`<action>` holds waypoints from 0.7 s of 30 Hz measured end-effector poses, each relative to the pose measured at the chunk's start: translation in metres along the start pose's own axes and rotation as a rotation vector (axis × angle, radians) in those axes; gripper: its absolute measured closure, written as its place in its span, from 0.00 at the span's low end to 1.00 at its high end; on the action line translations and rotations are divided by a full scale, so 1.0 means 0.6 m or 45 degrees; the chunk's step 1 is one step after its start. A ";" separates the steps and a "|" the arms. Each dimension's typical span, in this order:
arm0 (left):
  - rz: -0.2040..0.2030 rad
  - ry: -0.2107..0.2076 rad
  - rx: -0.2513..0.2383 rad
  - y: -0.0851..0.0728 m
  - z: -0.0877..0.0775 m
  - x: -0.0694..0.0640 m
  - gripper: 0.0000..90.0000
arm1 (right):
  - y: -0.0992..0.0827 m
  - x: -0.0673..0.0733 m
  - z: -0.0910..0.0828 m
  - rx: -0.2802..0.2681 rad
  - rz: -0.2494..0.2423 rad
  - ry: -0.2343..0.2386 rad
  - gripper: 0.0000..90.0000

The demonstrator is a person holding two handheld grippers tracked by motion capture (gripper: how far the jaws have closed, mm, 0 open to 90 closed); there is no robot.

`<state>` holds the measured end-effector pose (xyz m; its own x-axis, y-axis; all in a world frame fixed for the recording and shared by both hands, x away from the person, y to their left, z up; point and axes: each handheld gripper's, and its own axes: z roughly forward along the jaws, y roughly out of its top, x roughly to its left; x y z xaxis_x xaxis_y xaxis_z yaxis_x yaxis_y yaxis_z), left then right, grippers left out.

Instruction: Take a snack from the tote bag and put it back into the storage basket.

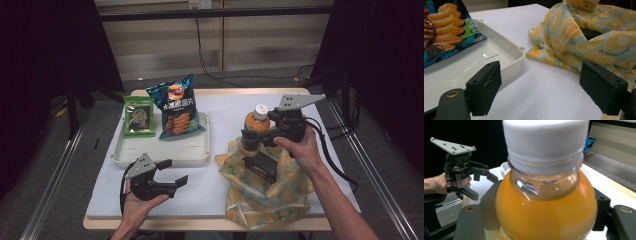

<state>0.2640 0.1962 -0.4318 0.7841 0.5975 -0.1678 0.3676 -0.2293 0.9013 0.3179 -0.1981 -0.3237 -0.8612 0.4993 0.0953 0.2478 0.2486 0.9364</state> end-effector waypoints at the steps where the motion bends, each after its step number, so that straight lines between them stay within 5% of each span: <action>1: -0.002 0.011 -0.003 0.001 -0.001 0.003 0.20 | 0.006 0.002 0.007 -0.009 0.001 0.010 0.34; 21: 0.016 0.023 -0.009 0.001 -0.012 0.009 0.19 | 0.044 0.013 0.097 0.029 -0.050 0.107 0.34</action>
<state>0.2648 0.2048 -0.4293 0.7795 0.6084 -0.1489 0.3538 -0.2316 0.9062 0.3440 -0.1393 -0.3178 -0.9043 0.4177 0.0879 0.2226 0.2858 0.9321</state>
